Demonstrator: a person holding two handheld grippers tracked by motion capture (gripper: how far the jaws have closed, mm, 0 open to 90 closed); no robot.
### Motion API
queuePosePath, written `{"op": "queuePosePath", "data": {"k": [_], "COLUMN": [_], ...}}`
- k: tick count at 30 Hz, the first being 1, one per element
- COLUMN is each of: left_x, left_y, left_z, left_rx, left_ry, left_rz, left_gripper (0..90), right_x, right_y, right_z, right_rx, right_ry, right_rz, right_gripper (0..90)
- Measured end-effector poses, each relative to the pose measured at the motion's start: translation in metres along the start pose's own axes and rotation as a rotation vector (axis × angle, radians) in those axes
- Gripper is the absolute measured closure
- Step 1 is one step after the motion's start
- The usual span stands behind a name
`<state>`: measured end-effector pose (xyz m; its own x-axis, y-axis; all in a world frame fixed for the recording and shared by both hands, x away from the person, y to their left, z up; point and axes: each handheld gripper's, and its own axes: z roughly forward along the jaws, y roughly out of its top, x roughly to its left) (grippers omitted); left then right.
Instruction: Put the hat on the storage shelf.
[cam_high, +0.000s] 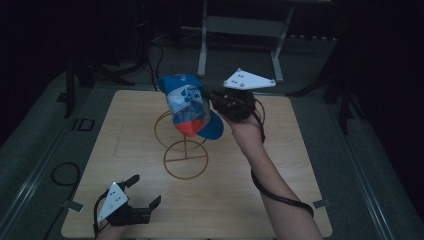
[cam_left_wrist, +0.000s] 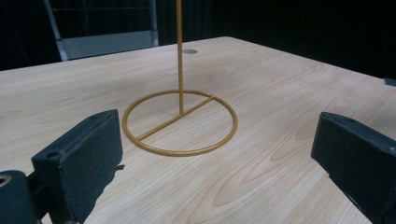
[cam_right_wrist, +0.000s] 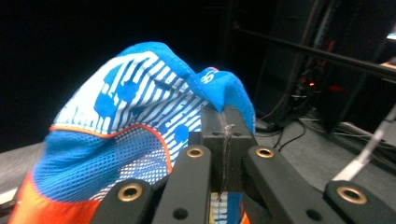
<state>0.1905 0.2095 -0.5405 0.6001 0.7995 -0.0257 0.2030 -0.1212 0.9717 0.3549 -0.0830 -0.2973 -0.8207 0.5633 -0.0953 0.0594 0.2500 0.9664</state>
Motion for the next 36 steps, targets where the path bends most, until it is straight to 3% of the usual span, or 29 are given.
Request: {"op": "queuePosePath", "data": {"k": [6,12,26,33,35,36], "left_x": [0.002,0.002,0.001,0.001,0.001,0.001], "left_y": [-0.001,-0.002,-0.004,-0.005,-0.005,-0.005], "left_z": [-0.003,-0.004,-0.002,-0.002,-0.002,-0.001], "left_rx": [-0.013,-0.017,0.000,-0.002,-0.001,-0.002], "left_ry": [0.008,0.009,0.004,0.001,0.002,0.000], "left_rz": [-0.011,-0.017,-0.011,-0.017,-0.017,-0.017], "left_gripper": [2.4,2.4,2.5,2.5,2.5,2.5], "right_x": [0.012,0.013,0.013,0.007,0.005,0.003], "right_y": [-0.002,-0.011,-0.041,-0.056,-0.059,-0.060], "right_z": [0.017,0.033,0.044,0.039,0.038,0.037], "right_rx": [0.016,0.053,0.133,0.138,0.141,0.138], "right_ry": [0.046,0.096,0.083,0.083,0.085,0.085], "right_rz": [-0.005,0.029,0.021,0.051,0.059,0.066], "right_gripper": [90.0,90.0,89.9,89.4,87.3,82.1]}}
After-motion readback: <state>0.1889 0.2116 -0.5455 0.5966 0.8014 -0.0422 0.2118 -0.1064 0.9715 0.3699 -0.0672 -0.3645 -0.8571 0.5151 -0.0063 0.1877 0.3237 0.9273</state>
